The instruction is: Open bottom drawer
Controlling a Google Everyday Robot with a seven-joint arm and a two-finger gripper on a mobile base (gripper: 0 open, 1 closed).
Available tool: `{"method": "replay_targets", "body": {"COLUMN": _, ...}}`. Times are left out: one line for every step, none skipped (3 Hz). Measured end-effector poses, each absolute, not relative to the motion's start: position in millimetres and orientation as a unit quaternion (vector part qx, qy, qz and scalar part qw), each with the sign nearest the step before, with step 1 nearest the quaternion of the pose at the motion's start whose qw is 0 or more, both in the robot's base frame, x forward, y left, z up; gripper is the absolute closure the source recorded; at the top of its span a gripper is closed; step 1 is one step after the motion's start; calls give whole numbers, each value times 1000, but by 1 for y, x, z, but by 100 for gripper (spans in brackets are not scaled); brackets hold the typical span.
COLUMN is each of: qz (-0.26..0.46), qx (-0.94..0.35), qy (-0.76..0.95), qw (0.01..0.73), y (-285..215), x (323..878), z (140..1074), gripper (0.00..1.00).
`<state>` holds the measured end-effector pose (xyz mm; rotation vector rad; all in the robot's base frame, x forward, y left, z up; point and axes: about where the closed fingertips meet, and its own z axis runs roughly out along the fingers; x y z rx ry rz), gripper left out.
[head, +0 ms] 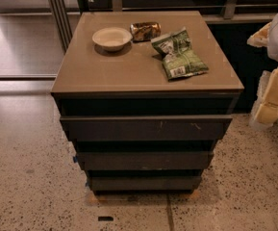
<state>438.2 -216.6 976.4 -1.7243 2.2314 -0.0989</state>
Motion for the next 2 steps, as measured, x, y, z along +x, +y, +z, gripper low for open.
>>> {"method": "replay_targets", "body": {"qz": -35, "qx": -603, "qy": 781, "qw": 159, "y": -217, "x": 438, "z": 976, "gripper": 0}}
{"method": "replay_targets", "body": {"qz": -19, "qx": -603, "qy": 781, "qw": 163, "y": -217, "x": 434, "z": 941, "gripper": 0}}
